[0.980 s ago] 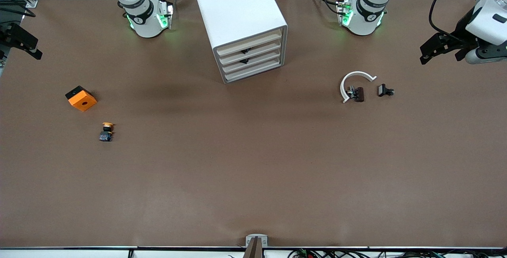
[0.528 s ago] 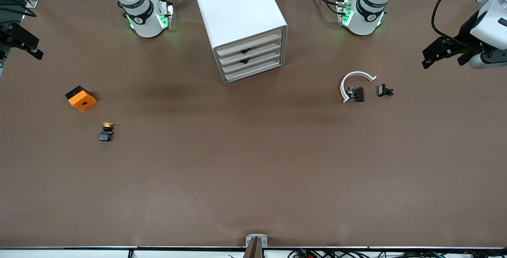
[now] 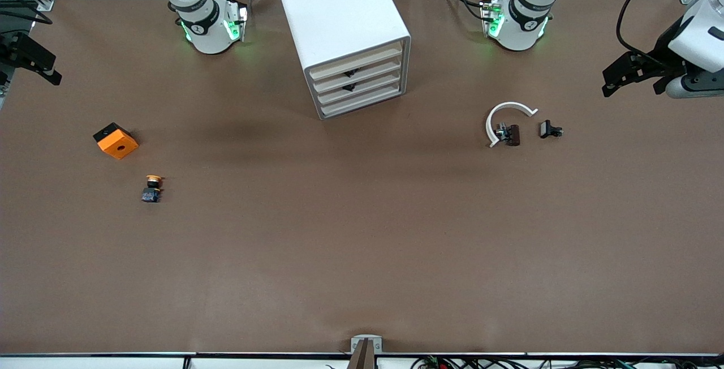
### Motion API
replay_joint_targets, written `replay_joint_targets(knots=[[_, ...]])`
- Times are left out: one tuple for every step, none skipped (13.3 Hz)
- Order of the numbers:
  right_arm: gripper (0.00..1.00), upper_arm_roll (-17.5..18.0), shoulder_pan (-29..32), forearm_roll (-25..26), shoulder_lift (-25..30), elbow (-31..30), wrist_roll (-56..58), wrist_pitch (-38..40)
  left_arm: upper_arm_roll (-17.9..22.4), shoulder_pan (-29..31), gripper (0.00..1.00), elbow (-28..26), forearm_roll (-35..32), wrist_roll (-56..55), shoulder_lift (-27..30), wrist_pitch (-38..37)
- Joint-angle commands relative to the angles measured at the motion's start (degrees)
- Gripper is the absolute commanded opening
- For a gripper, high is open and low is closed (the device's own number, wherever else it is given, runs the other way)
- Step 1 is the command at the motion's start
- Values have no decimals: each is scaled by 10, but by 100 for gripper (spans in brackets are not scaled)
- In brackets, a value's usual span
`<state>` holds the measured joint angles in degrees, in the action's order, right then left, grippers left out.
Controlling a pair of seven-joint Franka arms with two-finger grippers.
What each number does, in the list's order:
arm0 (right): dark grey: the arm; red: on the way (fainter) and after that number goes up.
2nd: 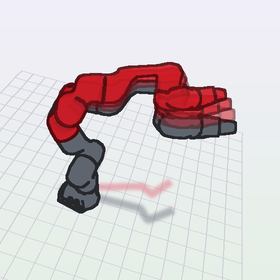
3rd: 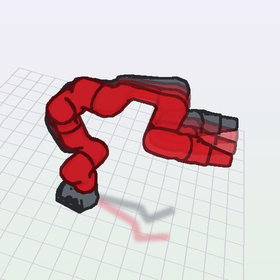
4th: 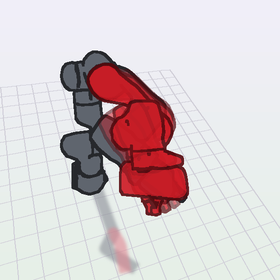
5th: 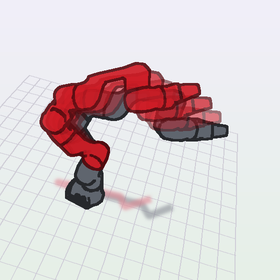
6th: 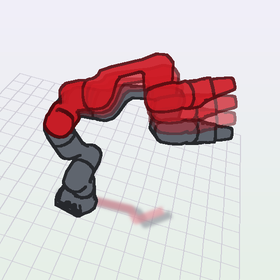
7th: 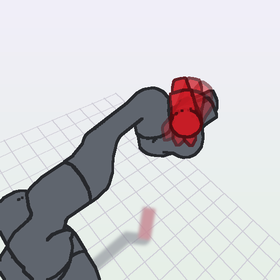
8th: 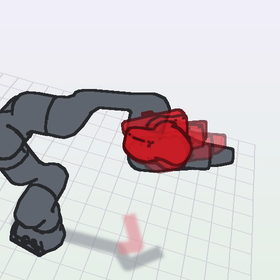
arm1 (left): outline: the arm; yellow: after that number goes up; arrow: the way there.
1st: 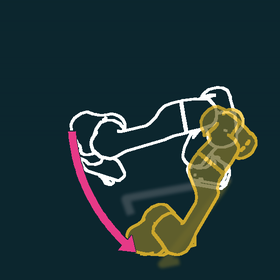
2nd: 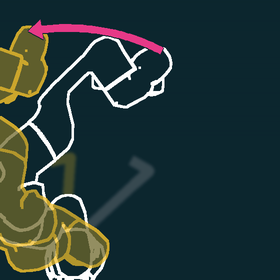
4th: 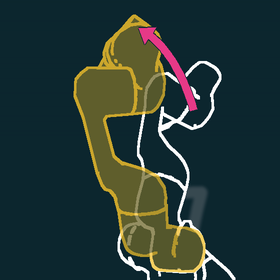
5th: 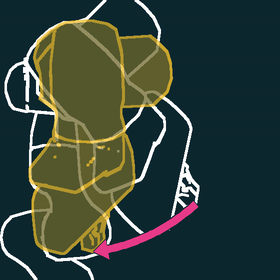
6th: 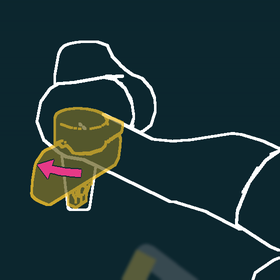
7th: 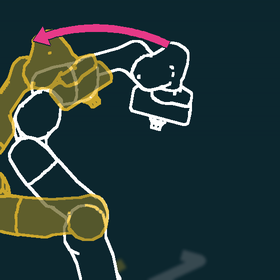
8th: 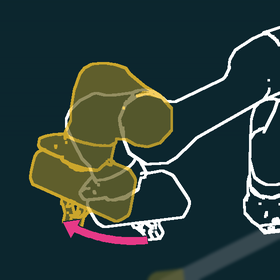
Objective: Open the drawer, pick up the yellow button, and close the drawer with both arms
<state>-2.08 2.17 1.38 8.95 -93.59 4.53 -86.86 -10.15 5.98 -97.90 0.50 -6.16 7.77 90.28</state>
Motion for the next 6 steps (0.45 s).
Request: replay_joint_targets(knots=[[100,0,-1,-1,4,4,-3,2,-2,4,100,13,-9,12,-4,-12],[100,0,-1,-1,4,4,-13,3,-2,3,100,13,-9,12,-4,-13],[100,0,-1,-10,4,4,-35,4,-2,3,100,13,-9,12,-4,-14],[100,-1,-1,-30,4,3,-63,5,-2,4,100,13,-9,12,-3,-14],[100,-1,-1,-32,5,2,-70,6,-2,3,100,13,-9,12,-4,-14],[100,-1,-1,-32,5,2,-68,6,-2,3,100,13,-9,12,-4,-14]])
